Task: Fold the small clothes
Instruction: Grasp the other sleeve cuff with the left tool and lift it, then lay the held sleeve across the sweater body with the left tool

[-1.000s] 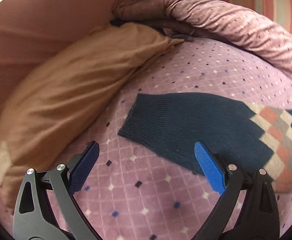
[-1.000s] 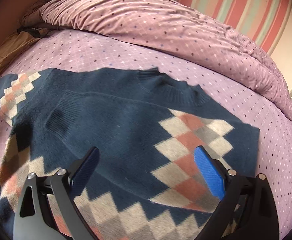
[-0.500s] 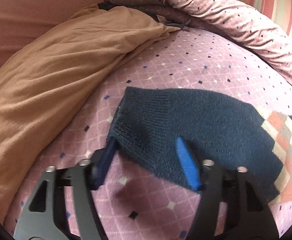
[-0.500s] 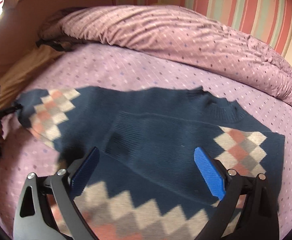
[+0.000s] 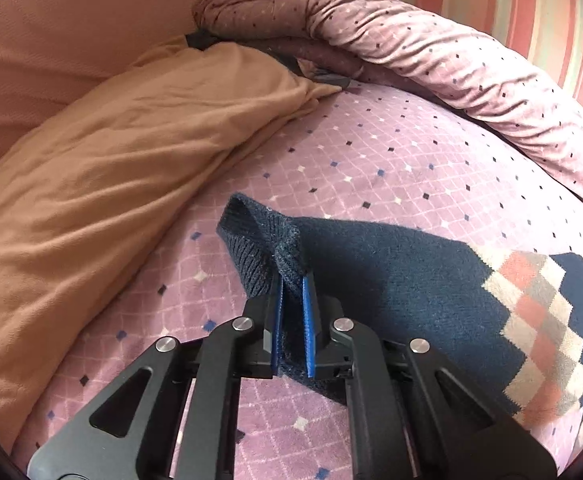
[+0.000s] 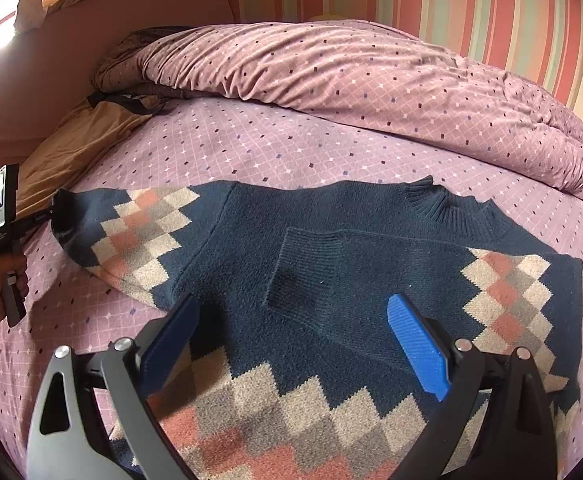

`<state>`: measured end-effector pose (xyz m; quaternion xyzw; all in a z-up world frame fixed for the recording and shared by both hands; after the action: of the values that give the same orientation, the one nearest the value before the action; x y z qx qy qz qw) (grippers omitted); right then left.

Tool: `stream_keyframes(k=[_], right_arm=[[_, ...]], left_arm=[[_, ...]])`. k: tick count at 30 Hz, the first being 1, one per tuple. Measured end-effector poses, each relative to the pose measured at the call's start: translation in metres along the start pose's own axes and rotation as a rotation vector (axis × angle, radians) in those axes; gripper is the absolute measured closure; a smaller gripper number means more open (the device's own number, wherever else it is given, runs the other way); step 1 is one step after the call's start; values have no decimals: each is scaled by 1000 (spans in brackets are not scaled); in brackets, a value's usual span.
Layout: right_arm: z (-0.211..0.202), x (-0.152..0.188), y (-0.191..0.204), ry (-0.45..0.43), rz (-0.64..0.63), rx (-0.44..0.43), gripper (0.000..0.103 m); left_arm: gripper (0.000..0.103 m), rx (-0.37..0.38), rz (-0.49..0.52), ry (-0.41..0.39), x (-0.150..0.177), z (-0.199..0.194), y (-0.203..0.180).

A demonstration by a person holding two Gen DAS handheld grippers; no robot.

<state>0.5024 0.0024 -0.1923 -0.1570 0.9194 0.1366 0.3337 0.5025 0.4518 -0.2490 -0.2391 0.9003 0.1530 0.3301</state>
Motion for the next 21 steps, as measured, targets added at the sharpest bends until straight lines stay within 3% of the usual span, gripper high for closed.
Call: stream_keyframes(k=[5,11,17,21], right_arm=[[-5,-1,-11,-4,14,10,7],[-27,0,-41,-25,50,33,7],[-65,3,-98,-44,73,94,7],[-85,5,-144,-42,96,142,7]], left_arm=[[96,2,53,-45,-14,-29,-21],[96,17,139,-109,-31,-86,-91],[96,103,224,-135,-17,-153,-203],[96,193,267,-113,11,-196,-293]])
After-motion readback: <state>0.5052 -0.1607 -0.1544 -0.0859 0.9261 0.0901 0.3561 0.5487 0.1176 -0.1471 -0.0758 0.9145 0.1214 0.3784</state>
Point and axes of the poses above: each gripper's, at about its wrist camera, not at the fingertips, and z roughly the way its jaws point, y to its left, x to its underside, the point moved 7 cm from there along z, roughly the way its jaws point, and after that the axes turned 8 degrees about -x, right-handed, at the moved point
